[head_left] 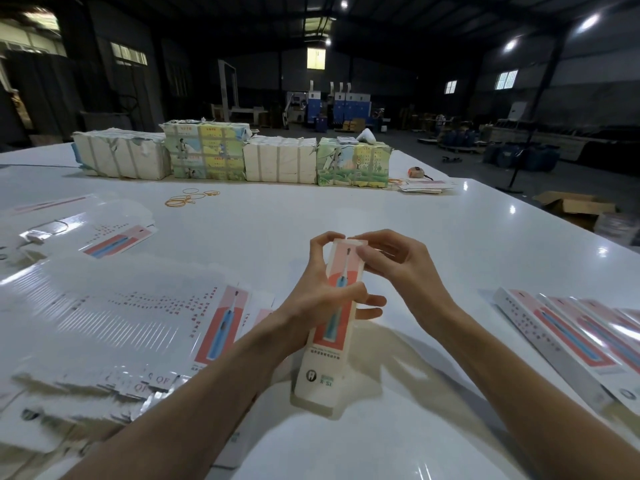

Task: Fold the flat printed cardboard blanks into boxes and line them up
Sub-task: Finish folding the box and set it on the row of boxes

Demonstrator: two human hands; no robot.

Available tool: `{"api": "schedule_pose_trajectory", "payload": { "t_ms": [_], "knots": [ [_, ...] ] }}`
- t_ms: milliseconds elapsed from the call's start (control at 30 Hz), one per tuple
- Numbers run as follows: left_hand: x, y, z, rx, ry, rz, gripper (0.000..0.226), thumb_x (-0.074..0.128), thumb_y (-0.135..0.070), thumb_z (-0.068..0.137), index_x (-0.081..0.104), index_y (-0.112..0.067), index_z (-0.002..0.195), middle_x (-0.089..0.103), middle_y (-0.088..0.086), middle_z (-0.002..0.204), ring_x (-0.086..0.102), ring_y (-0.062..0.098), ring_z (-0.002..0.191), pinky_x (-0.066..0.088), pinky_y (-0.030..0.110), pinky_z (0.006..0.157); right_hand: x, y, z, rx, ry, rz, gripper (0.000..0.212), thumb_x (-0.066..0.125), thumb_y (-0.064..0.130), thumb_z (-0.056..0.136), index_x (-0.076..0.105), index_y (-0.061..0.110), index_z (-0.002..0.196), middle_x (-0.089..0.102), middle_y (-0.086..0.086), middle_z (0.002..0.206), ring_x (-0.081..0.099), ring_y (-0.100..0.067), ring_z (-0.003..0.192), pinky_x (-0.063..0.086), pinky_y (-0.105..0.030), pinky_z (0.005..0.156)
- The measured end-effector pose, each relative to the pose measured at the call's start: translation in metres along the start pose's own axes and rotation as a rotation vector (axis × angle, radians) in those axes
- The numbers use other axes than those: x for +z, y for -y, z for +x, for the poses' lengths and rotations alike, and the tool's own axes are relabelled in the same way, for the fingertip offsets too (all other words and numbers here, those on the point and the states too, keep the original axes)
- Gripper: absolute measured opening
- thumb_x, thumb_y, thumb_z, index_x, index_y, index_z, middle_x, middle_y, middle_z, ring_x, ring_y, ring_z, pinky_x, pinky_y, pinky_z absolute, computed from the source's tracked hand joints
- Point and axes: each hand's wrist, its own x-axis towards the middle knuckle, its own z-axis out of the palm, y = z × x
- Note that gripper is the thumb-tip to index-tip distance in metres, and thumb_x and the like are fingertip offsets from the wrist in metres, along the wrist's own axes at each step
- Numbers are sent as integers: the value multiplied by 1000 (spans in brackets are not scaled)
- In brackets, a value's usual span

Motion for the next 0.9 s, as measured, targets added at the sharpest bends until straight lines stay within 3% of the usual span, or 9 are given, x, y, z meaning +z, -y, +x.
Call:
{"api": "schedule_pose_trajectory", "payload": {
  "t_ms": [133,267,400,500,600,667,733,800,900],
  "knots": [
    [4,1,1,-31,-20,-19,87,81,-1,86,29,-48,137,60,15,125,79,36,93,66,45,78,-2,-4,1,-35,9,-68,13,68,18,102,77,12,108,79,3,103,77,-19,101,65,-34,81],
    [5,4,0,-9,-108,-19,83,84,-10,87,30,-45,139,62,14,122,79,32,89,65,36,73,3,-11,2,-31,-35,-177,19,66,23,103,75,21,119,77,12,112,74,-12,104,63,-26,85],
    [4,-4,2,6,-192,-221,52,63,-20,103,33,-37,142,61,17,126,77,28,90,64,37,77,11,-17,0,-101,-45,-379,44,66,25,103,52,25,144,57,2,131,63,-7,109,58,-14,77],
    [4,-9,2,5,-254,-407,44,53,-32,107,35,-30,147,59,17,131,69,32,107,63,46,86,16,-12,-5,-94,48,-558,45,59,51,102,50,35,144,51,12,127,61,0,105,61,-22,85],
    [2,-10,1,-30,-216,-587,52,55,-37,107,36,-25,154,52,23,140,64,39,119,61,46,81,21,-8,-13,-124,198,-783,70,49,79,93,48,32,146,44,18,127,53,0,110,53,-20,86],
    [2,-9,-1,-63,-145,-559,62,55,-48,104,35,-25,158,46,24,153,56,44,135,59,48,89,21,-5,-16,-136,194,-794,70,56,73,93,47,29,146,45,14,129,54,-3,107,49,-11,77],
    [4,-9,-3,-90,-114,-473,71,57,-60,96,33,-36,158,52,13,150,58,37,133,60,47,95,12,-1,-21,-151,132,-761,58,66,55,96,53,24,143,51,9,127,58,-6,102,49,-10,74],
    [8,-9,-5,-98,-154,-326,73,58,-63,87,32,-46,153,57,2,141,63,30,126,58,46,101,-5,5,-29,-164,55,-830,47,68,42,98,58,20,138,56,3,127,59,-10,104,55,-19,81],
    [9,-6,-7,-94,-192,-153,59,64,-52,93,43,-37,146,65,5,133,68,24,119,58,43,102,-45,9,-46,-76,-47,-1017,43,68,36,99,59,20,138,58,-2,136,58,-15,111,58,-32,87]
  ]
}}
